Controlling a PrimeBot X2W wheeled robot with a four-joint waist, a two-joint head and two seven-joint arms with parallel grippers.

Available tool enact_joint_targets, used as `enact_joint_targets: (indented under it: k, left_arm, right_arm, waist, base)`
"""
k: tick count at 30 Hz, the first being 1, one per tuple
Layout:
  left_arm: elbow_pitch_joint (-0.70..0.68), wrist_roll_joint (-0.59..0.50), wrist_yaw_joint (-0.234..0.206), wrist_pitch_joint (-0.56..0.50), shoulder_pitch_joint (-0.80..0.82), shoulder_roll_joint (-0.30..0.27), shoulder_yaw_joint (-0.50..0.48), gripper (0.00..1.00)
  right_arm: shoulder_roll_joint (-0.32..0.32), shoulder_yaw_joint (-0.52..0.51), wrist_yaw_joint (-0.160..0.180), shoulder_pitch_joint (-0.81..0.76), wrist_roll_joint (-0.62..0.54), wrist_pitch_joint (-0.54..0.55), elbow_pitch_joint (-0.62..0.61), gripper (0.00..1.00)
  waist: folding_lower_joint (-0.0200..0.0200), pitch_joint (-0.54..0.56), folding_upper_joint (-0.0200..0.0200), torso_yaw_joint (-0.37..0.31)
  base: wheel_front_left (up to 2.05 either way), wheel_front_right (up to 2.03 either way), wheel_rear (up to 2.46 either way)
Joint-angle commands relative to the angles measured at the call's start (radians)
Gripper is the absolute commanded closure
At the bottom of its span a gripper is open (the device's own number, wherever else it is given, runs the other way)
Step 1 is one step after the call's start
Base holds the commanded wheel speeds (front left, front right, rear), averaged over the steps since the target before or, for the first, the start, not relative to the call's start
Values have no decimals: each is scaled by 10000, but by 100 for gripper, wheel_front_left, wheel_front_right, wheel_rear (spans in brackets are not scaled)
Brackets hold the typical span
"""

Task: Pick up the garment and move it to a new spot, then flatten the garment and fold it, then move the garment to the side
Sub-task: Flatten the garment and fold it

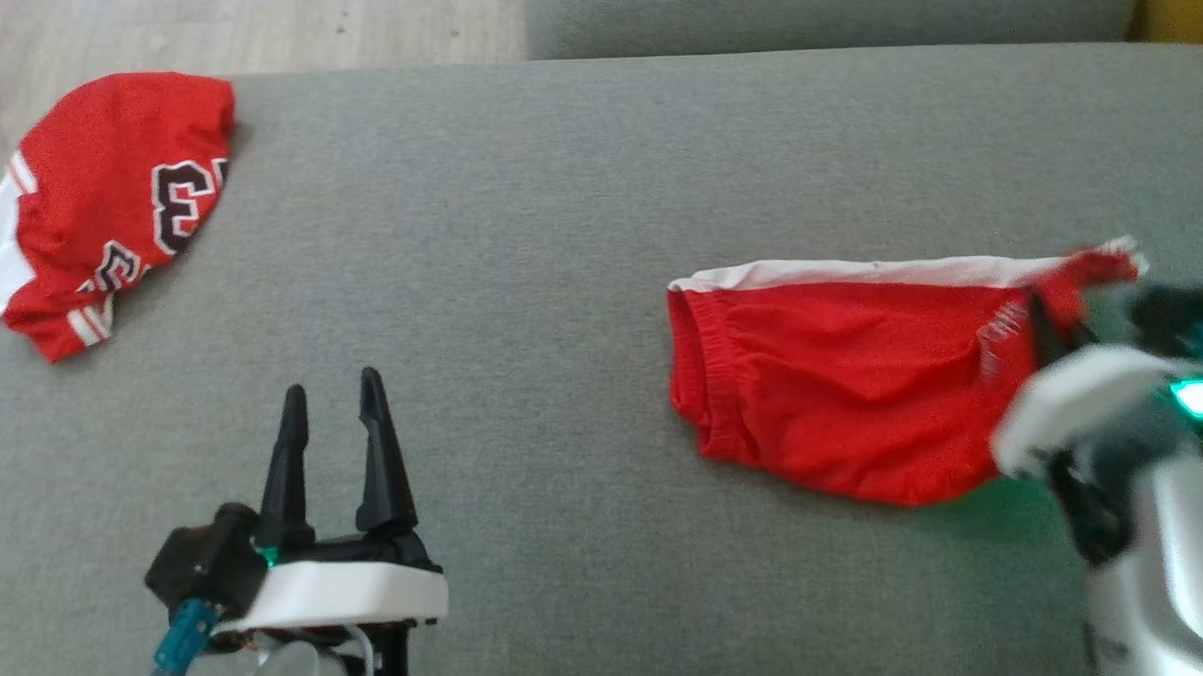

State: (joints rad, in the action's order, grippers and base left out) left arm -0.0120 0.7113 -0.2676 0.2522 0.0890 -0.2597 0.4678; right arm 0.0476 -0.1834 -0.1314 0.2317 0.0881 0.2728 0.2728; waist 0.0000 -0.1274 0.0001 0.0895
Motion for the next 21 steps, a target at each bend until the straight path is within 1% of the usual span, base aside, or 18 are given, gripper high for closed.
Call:
enact_joint_targets:
  k: [1, 5, 8, 10, 11, 13, 15, 19, 21]
  left_arm:
    - [-246, -114, 20, 68, 279, -21, -257, 0]
    - [-195, -130, 38, 68, 292, 55, -178, 0]
    - [-151, -124, 58, 70, 277, 104, -152, 0]
    - [-132, -125, 70, 72, 257, 131, -147, 0]
    - [-132, -125, 70, 72, 257, 131, -147, 0]
    - [-115, -134, 86, 74, 232, 153, -129, 0]
    - [-105, -137, 81, 76, 193, 177, -129, 0]
    - [-114, -145, 84, 80, 90, 176, -172, 0]
    - [-115, -152, 79, 81, 22, 170, -196, 0]
  right_arm:
    - [30, 873, 7, 776, 80, -39, -554, 100]
    - [28, 2835, 7, 1127, 378, 105, -762, 100]
    - [28, 4390, 7, 1072, 399, 523, -716, 100]
    - [60, 5174, 7, 936, 340, 832, -594, 100]
    - [60, 5174, 7, 936, 340, 832, -594, 100]
    - [209, 5664, 7, 763, 427, 1045, -499, 100]
    - [403, 5834, 7, 604, 480, 1154, -479, 100]
    - [666, 5733, 7, 341, 481, 1181, -591, 100]
    - [695, 5690, 7, 246, 476, 1167, -675, 100]
  waist:
    - [0, 71, -1, 142]
    - [0, 153, -1, 374]
    - [0, 205, -1, 546]
    - [0, 235, -1, 649]
    - [0, 235, -1, 649]
    - [0, 264, -1, 743]
    - [0, 290, -1, 797]
    - [0, 334, -1, 810]
    - [0, 366, -1, 770]
  base:
    - [0, 0, 0]
    - [0, 0, 0]
    - [0, 0, 0]
    - [0, 0, 0]
    - [0, 0, 0]
    - [0, 0, 0]
    - [0, 0, 0]
    - [0, 0, 0]
    - [0, 0, 0]
